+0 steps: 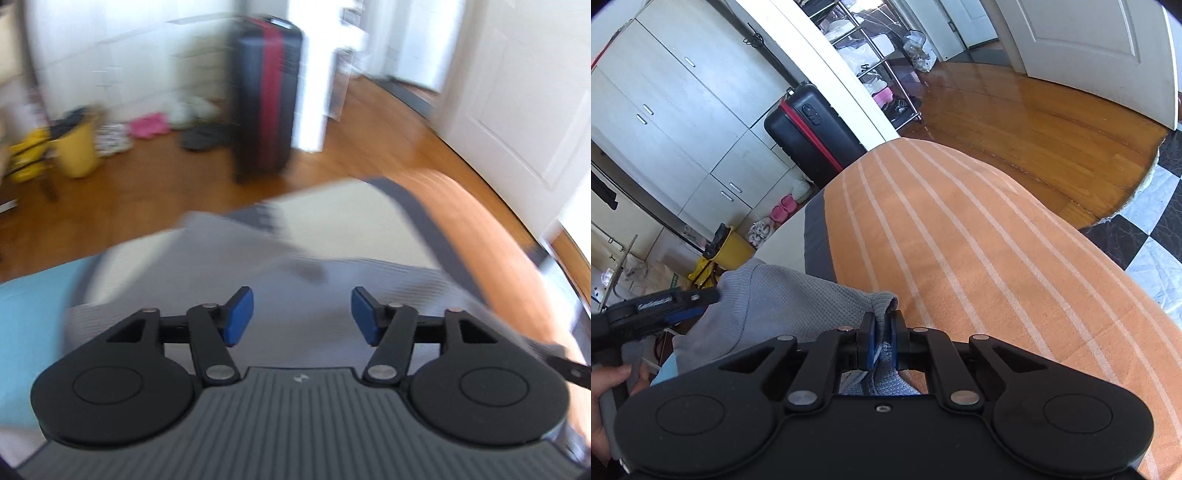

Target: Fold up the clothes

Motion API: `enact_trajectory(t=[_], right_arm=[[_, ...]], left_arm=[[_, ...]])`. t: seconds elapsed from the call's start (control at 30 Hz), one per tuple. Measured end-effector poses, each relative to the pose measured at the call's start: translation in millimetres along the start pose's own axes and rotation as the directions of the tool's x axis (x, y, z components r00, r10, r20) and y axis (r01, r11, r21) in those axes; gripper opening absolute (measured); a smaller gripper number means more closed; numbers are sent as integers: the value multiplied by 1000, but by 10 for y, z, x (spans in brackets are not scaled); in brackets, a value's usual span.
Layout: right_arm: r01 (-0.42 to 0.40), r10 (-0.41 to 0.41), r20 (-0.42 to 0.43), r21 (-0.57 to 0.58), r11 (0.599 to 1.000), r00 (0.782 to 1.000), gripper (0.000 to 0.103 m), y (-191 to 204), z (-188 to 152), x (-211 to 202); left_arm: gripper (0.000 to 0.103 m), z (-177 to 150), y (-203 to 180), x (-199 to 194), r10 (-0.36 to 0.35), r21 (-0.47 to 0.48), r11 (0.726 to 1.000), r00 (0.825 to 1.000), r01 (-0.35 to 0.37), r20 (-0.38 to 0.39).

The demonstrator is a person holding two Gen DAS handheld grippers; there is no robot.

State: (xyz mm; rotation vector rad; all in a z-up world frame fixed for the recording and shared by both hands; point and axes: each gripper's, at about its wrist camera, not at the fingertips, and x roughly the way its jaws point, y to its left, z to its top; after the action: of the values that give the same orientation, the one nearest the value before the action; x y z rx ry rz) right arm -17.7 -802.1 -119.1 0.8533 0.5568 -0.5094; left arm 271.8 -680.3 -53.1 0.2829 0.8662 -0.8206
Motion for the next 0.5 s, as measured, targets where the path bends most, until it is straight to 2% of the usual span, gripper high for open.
enact_trajectory(t=[0.07, 0.13, 0.17, 0.2, 0.23, 0.27, 0.33, 0.37, 0.4, 0.43, 0.47, 0.5], right_arm=[[-25, 25, 6, 10, 1000, 1000, 8, -31, 14, -1], [-49, 49, 19, 13, 999, 999, 8, -56, 26, -5], [-53, 53, 36, 0, 999, 998, 8, -48, 23, -8], [-50, 51, 43, -15, 999, 998, 8, -30, 14, -3], [-45, 46, 43, -27, 999, 998, 8, -12, 4, 6], [-39, 41, 44, -40, 998, 998, 9, 6, -6, 14], [-41, 45, 54, -57, 998, 998, 8, 30, -14, 1], [-51, 55, 71, -60, 997, 996, 8, 31, -13, -29], [-65, 70, 94, -62, 996, 993, 8, 31, -12, -67], [-85, 93, 126, -65, 994, 988, 8, 33, -13, -119], [-99, 110, 166, -78, 992, 980, 8, 54, -11, -182], [-104, 122, 207, -96, 990, 971, 7, 86, -8, -246]], left_arm=[[64, -17, -187, 41, -55, 29, 998, 998, 55, -19], [70, -58, -280, 81, -130, -5, 992, 991, 130, -44], [76, -81, -312, 128, -166, -37, 986, 984, 164, -66], [78, -109, -372, 189, -173, -60, 984, 980, 167, -98], [78, -135, -443, 266, -136, -57, 990, 983, 129, -127], [76, -158, -526, 312, -86, -27, 996, 989, 84, -124], [47, -186, -723, 314, -3, 84, 996, 999, 6, -41], [15, -190, -835, 301, 27, 170, 985, 1000, -27, -1], [4, -192, -950, 268, 60, 254, 964, 997, -71, 52], [4, -195, -1064, 227, 90, 331, 936, 990, -122, 111], [4, -163, -1126, 180, 96, 349, 926, 983, -146, 157], [4, -115, -1164, 128, 92, 341, 927, 976, -156, 197]])
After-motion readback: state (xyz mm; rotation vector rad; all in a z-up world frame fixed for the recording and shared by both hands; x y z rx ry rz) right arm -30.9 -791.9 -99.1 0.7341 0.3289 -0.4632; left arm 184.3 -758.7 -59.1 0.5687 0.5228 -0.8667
